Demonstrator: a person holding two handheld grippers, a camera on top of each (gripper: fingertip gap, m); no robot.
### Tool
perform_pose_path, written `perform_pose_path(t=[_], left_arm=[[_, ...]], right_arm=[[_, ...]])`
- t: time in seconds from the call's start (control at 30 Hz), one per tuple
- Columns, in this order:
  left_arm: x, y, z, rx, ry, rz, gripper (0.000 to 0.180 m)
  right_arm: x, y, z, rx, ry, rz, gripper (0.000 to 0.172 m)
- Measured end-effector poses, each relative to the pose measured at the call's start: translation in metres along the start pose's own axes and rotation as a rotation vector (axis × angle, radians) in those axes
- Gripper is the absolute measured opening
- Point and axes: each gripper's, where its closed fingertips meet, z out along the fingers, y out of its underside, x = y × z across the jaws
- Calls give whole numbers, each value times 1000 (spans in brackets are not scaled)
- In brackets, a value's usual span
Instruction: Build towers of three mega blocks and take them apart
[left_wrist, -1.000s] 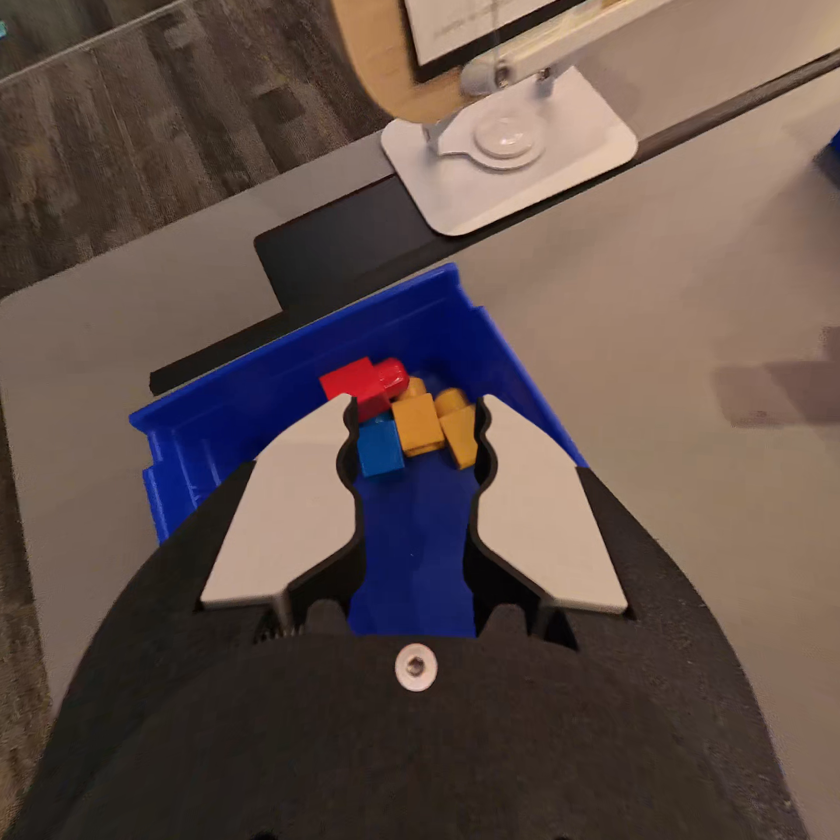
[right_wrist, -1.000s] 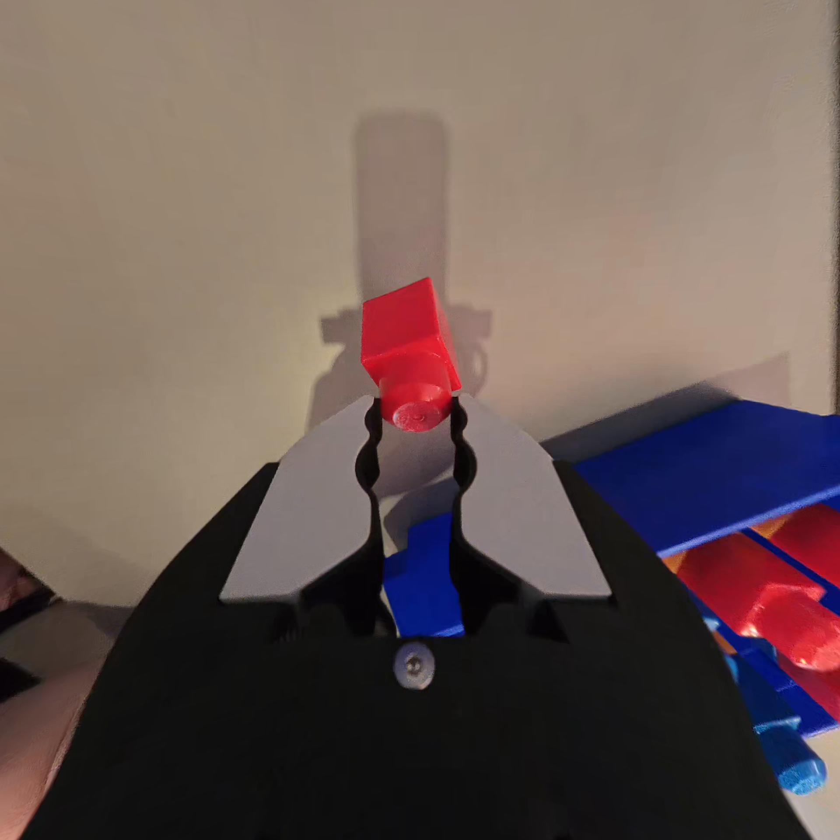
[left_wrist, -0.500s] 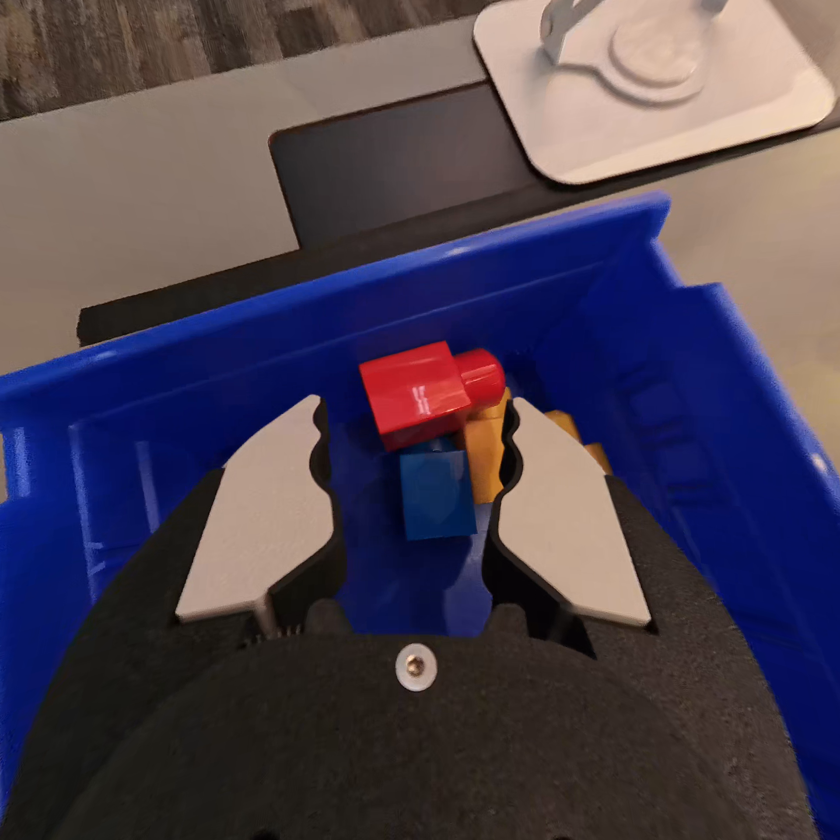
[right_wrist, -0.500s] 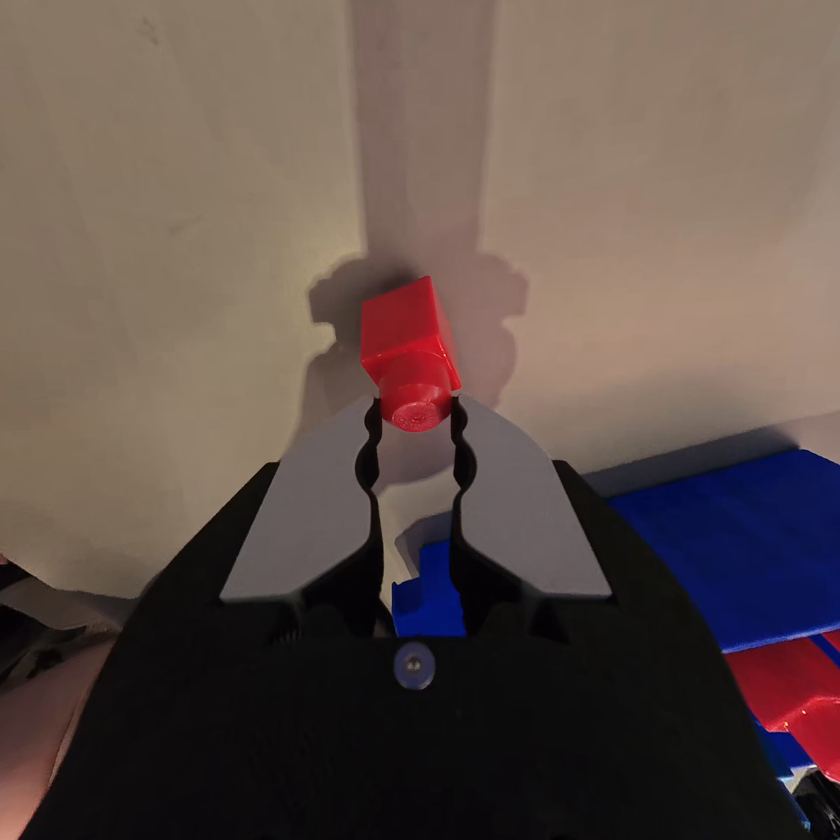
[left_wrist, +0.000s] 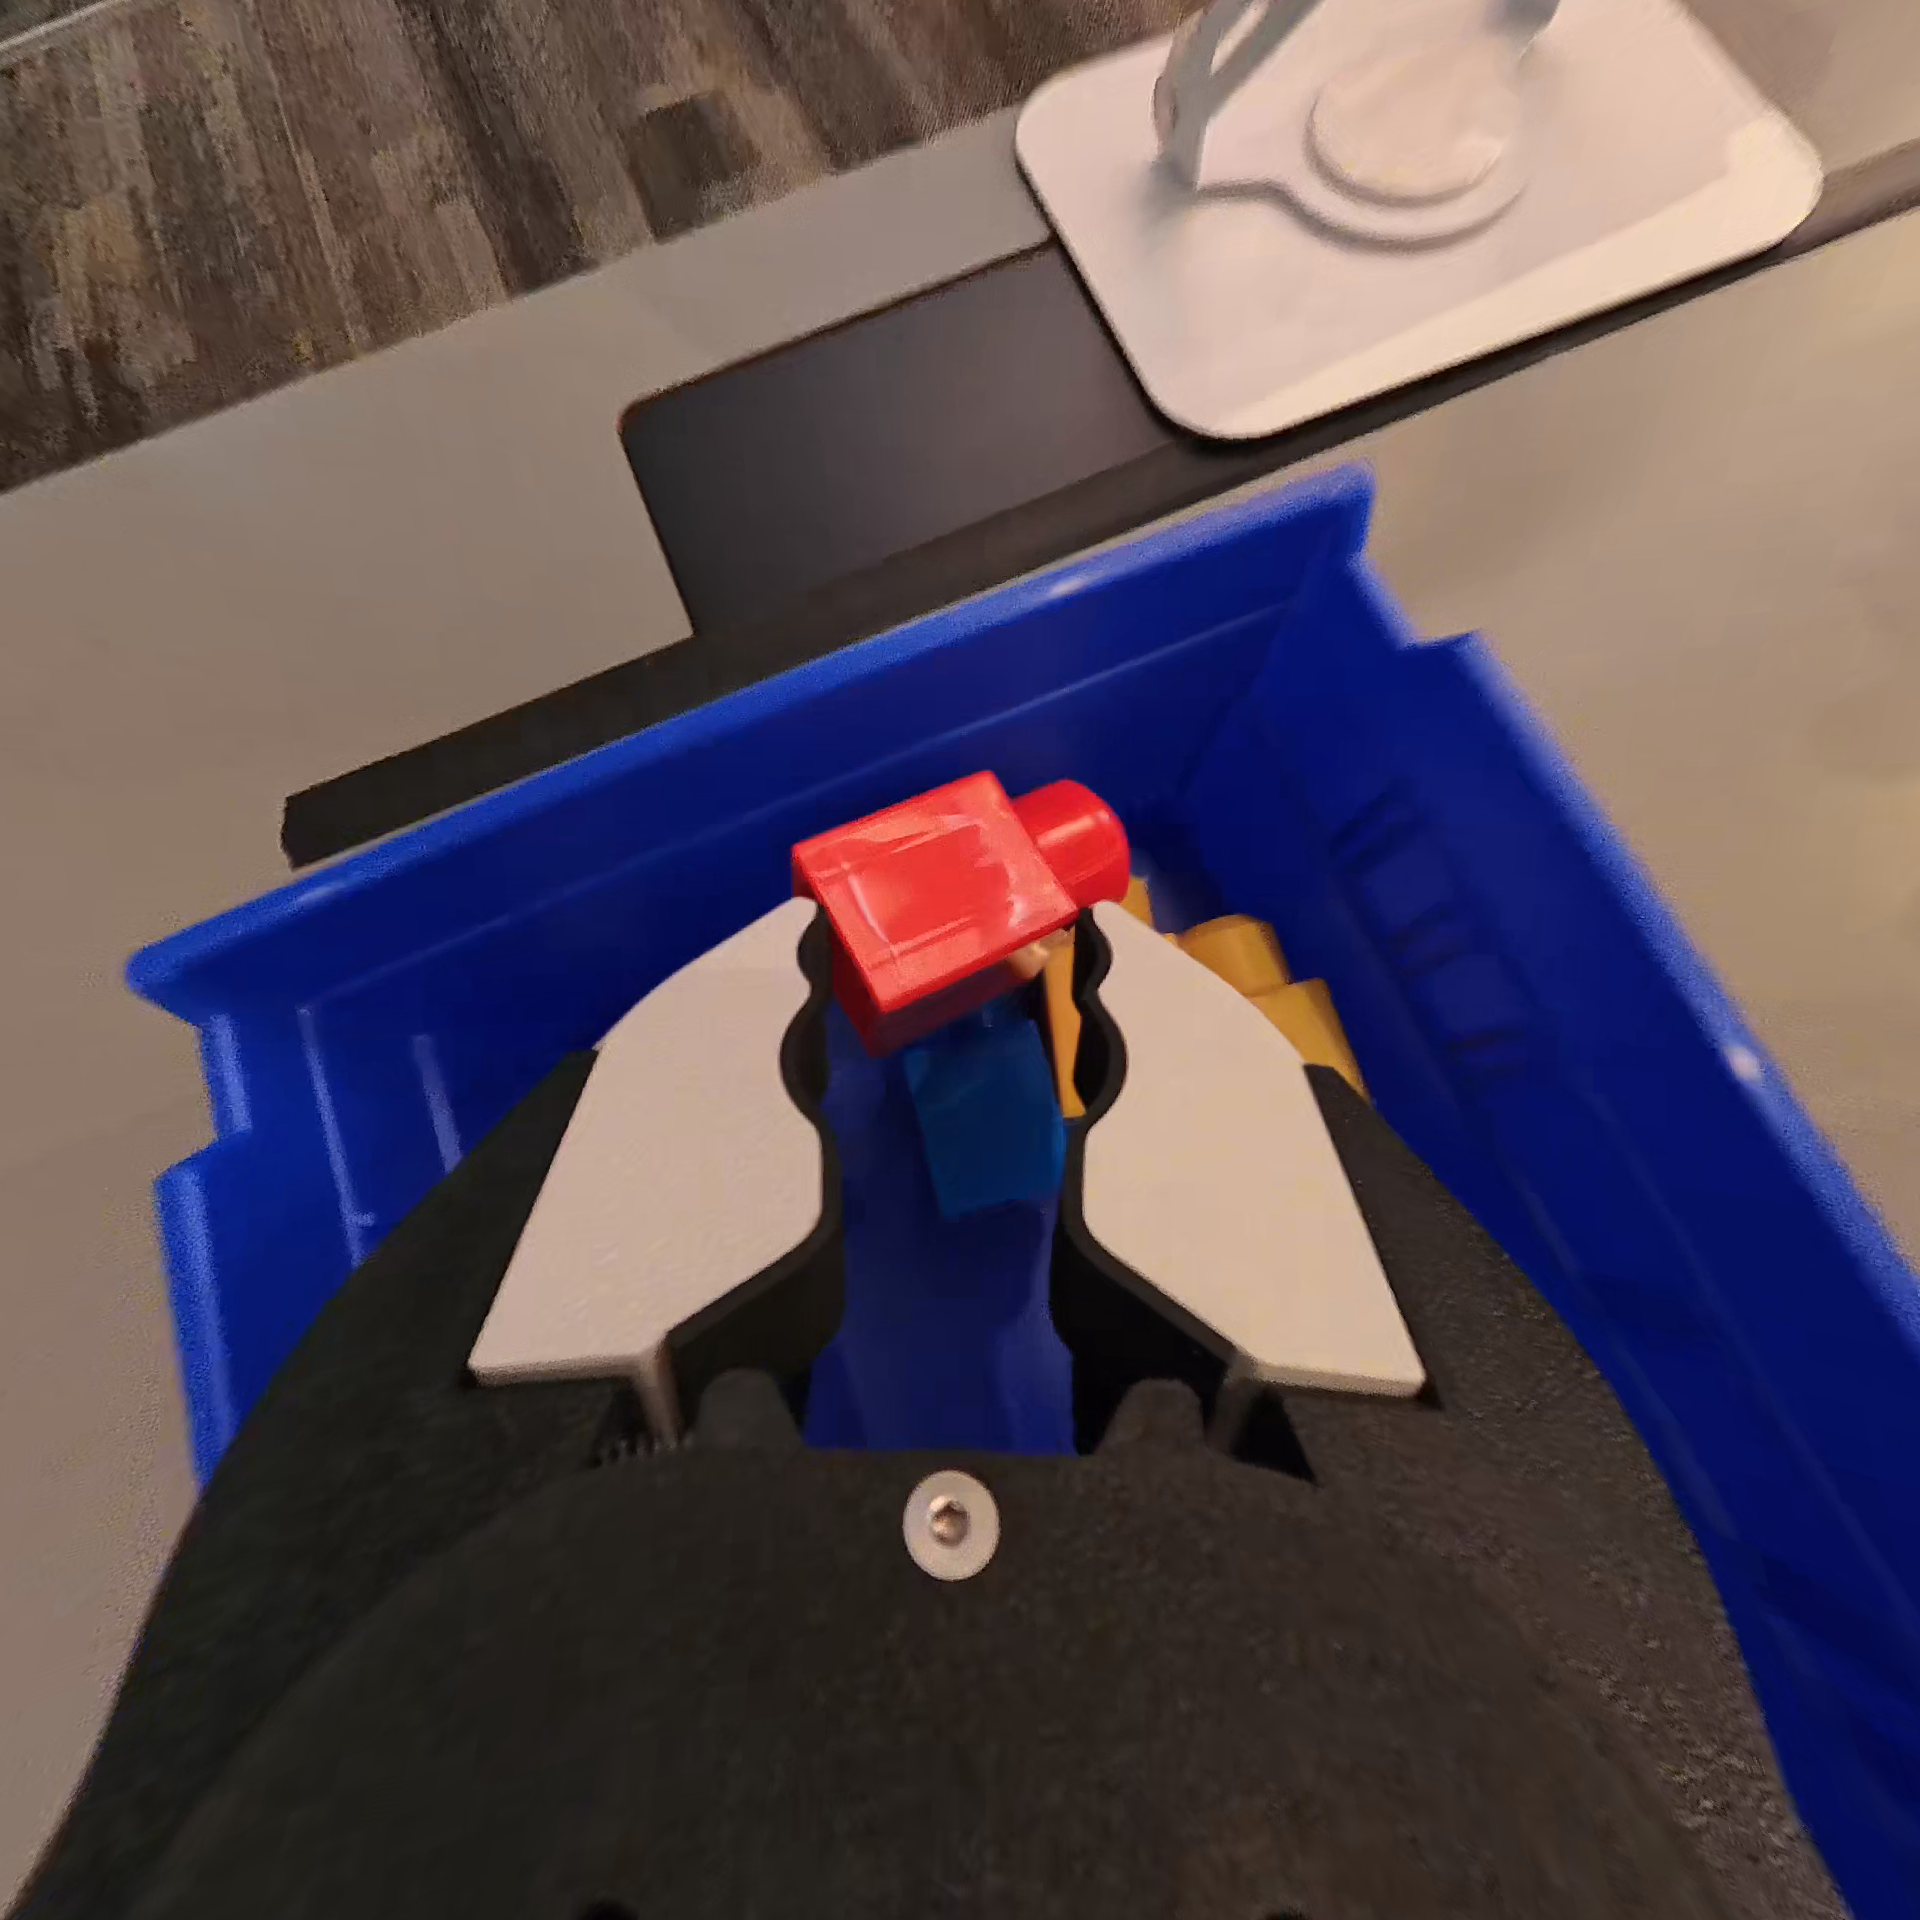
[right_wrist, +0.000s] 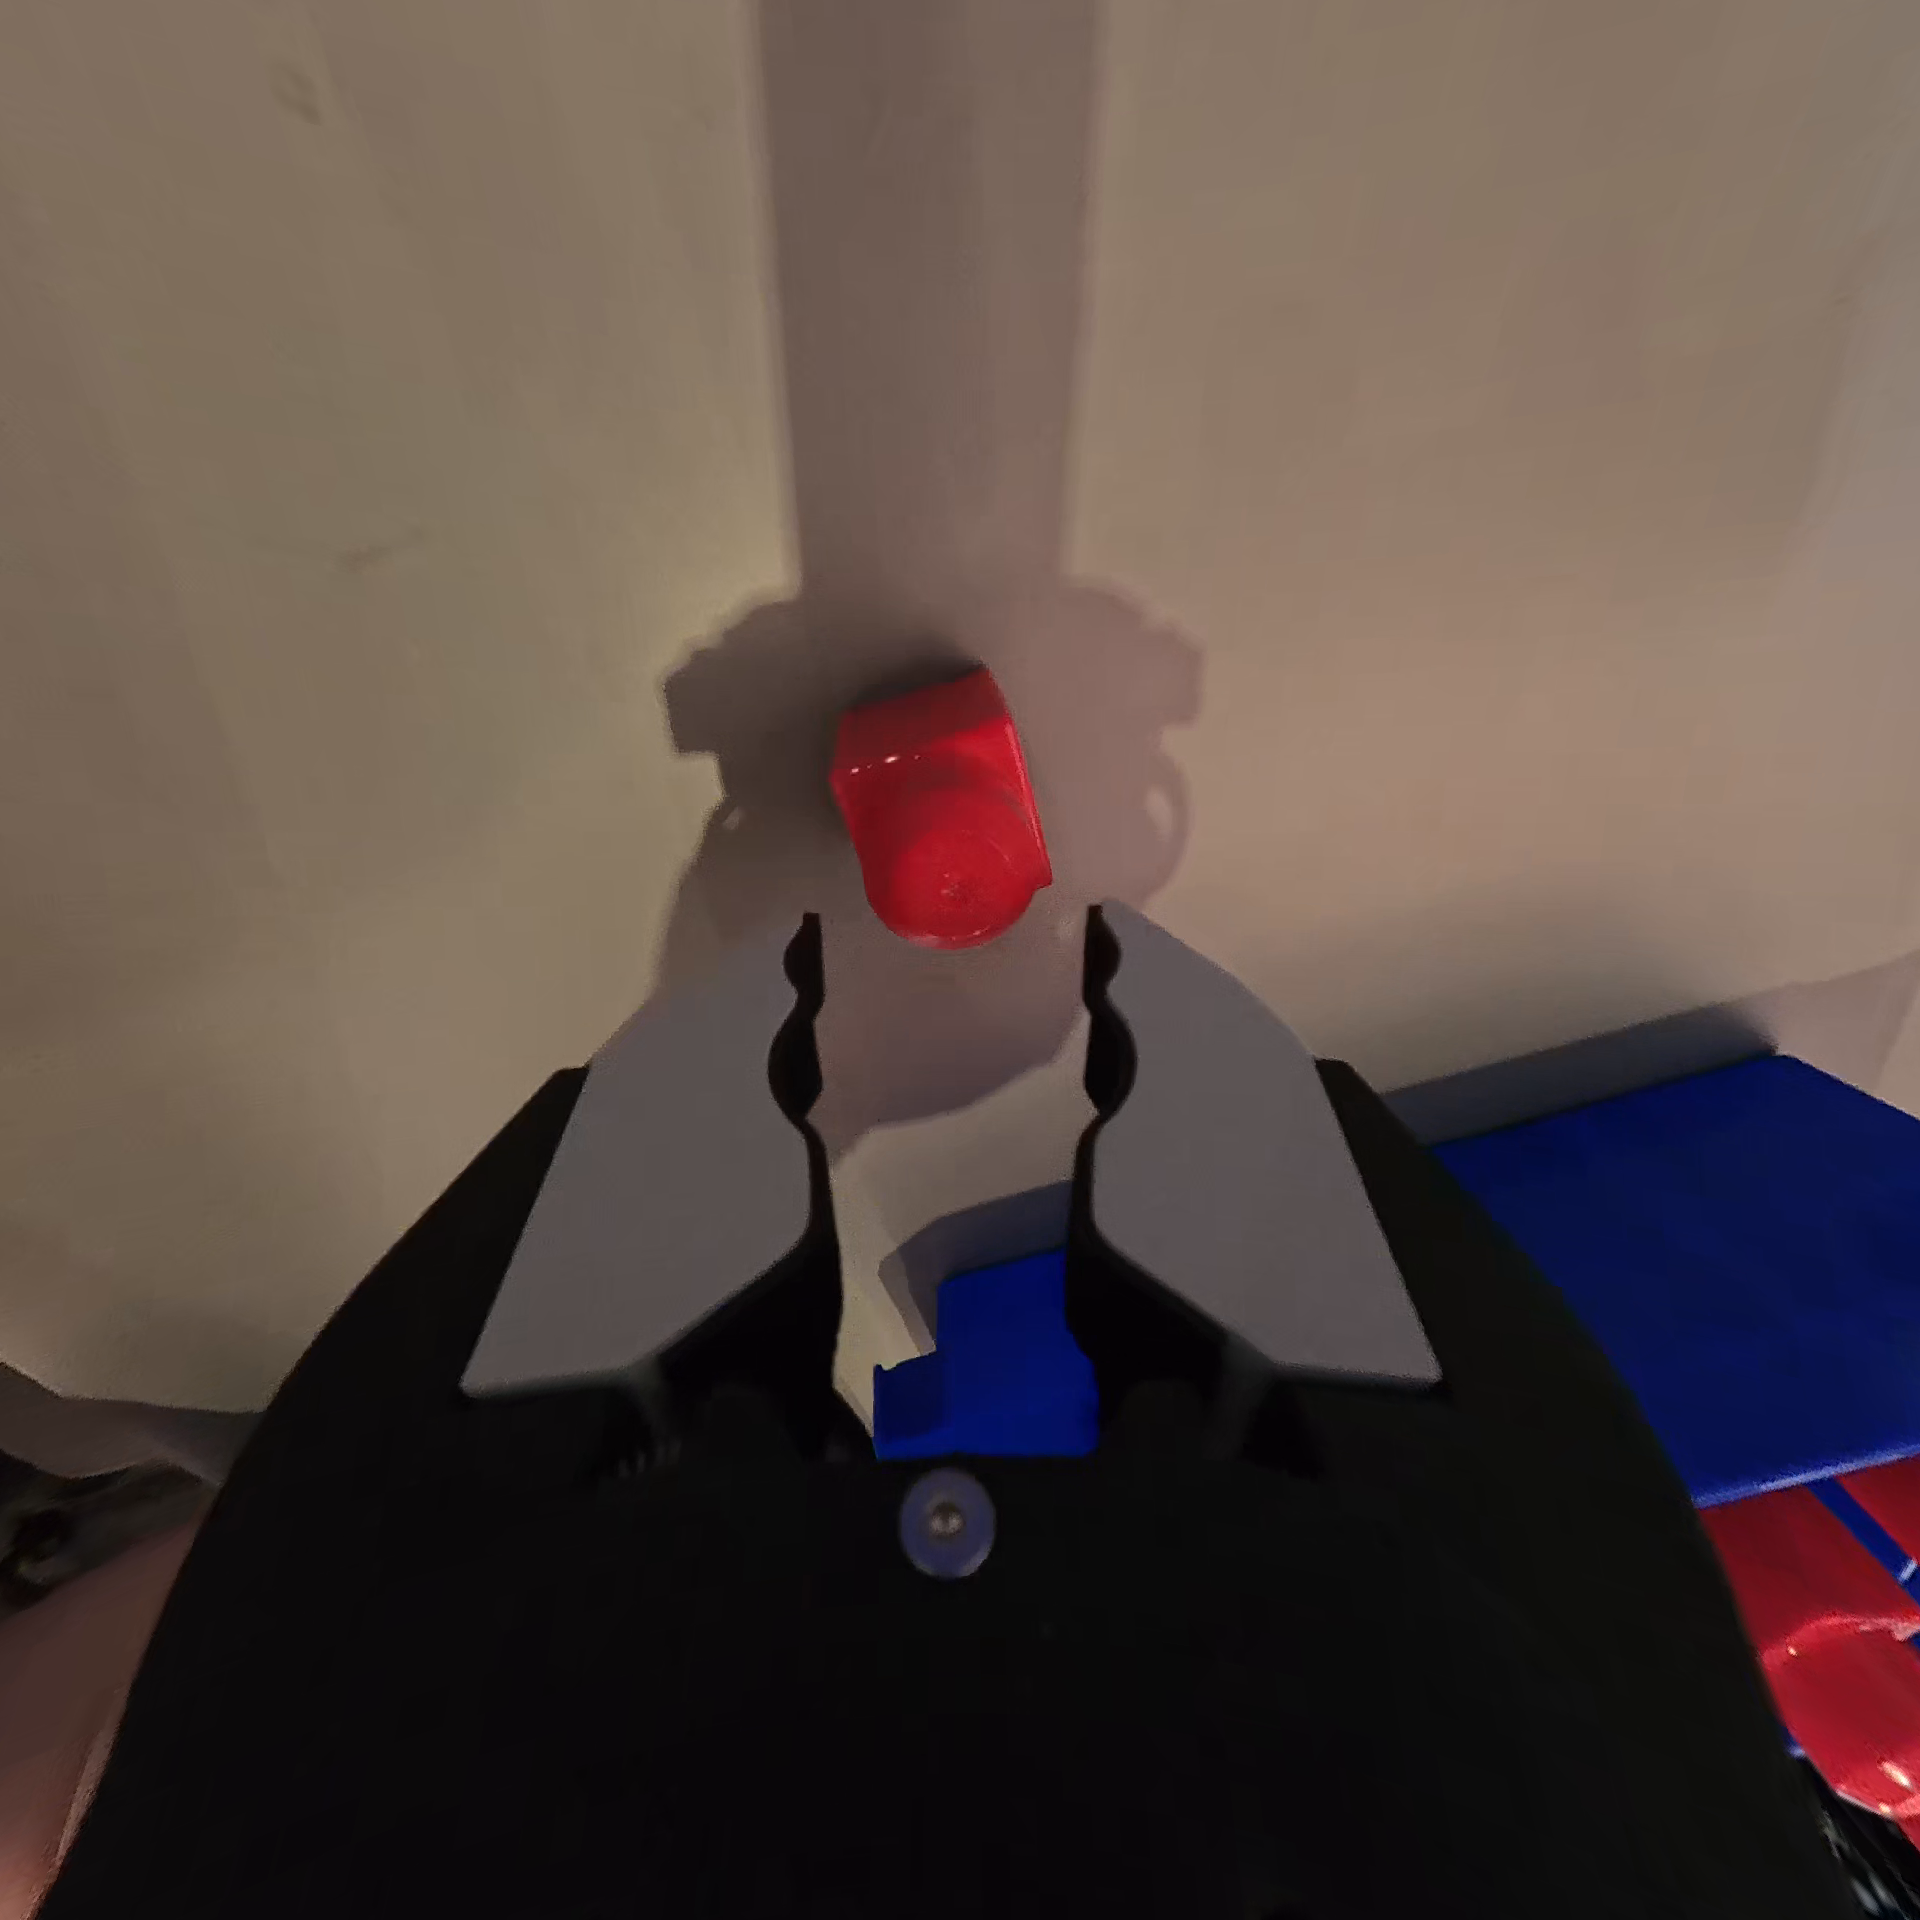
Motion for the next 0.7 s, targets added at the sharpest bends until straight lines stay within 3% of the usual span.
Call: perform_pose_path(t=[0.17,0.3,0.4,0.5,0.7], left_arm=[[43,-49,-58,183,214,-72,44],[130,-88,-115,344,588,-75,44],[189,-94,-142,354,804,-50,44],[234,-88,-154,314,930,12,44],[277,-77,-161,262,1057,72,44]], right_arm=[[16,-28,-47,277,118,-28,57],[21,-82,-134,821,305,-105,57],[0,-103,-191,1185,394,-188,54],[-5,-105,-204,1239,511,-220,51],[-15,-113,-196,1263,412,-226,39]])
